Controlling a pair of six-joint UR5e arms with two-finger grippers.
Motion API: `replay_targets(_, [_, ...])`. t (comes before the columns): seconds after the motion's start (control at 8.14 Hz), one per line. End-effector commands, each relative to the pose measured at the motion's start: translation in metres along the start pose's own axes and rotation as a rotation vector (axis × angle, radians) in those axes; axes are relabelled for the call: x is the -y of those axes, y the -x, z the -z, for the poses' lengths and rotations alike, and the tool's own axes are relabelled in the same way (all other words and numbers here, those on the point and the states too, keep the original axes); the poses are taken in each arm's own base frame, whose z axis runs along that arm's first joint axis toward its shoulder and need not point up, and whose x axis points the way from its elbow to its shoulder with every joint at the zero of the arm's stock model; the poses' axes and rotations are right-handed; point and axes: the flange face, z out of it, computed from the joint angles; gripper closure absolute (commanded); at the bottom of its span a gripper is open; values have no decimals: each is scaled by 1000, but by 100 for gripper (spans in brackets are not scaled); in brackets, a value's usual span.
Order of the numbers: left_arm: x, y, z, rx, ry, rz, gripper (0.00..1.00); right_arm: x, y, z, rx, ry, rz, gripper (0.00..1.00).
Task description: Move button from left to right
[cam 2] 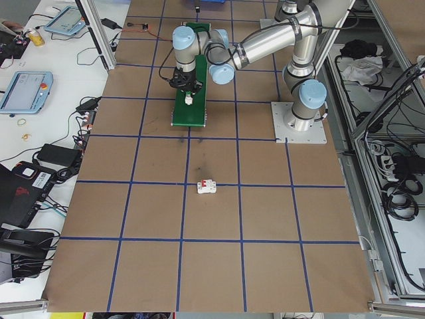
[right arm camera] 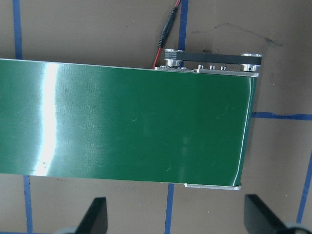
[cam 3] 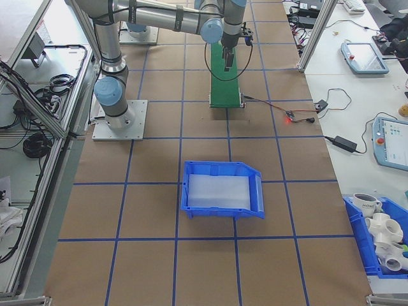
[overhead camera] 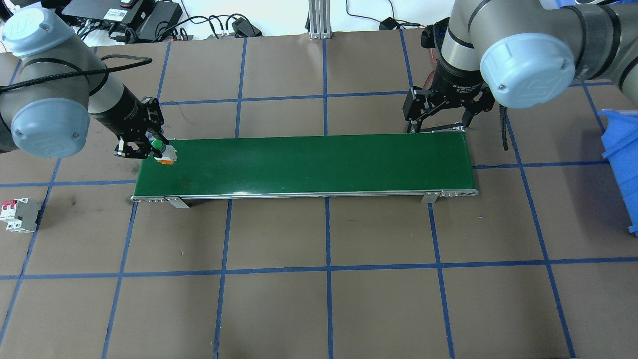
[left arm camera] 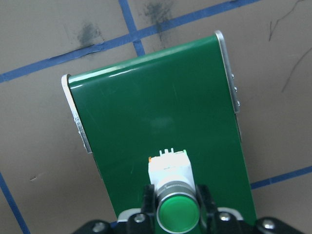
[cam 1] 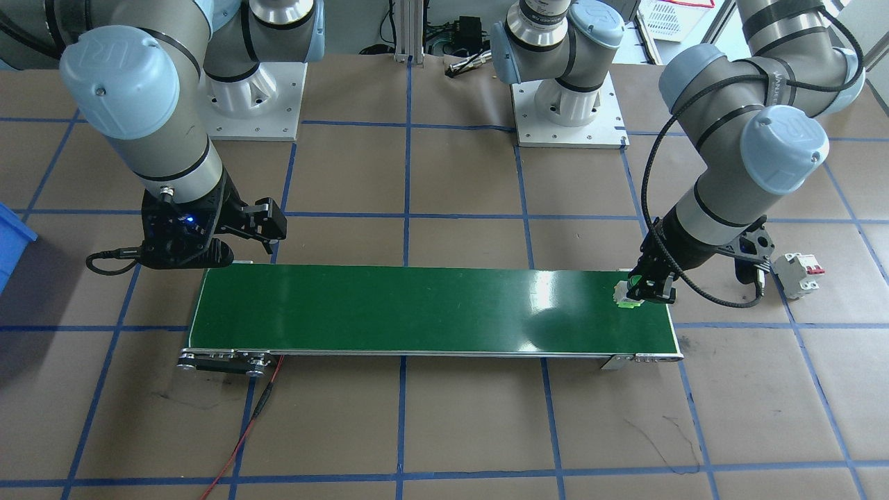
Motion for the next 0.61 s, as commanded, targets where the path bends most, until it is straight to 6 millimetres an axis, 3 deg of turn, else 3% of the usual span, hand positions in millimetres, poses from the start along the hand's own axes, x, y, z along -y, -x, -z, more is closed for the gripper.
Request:
replay_targets(0.0, [4,-6,-20,-4,-2,-6,76,-3,0,5,-4,-5,1,0])
replay_targets(0.49, [7,-8,-32,14,8,-6,73,-12,1,18,8,-22,1,0])
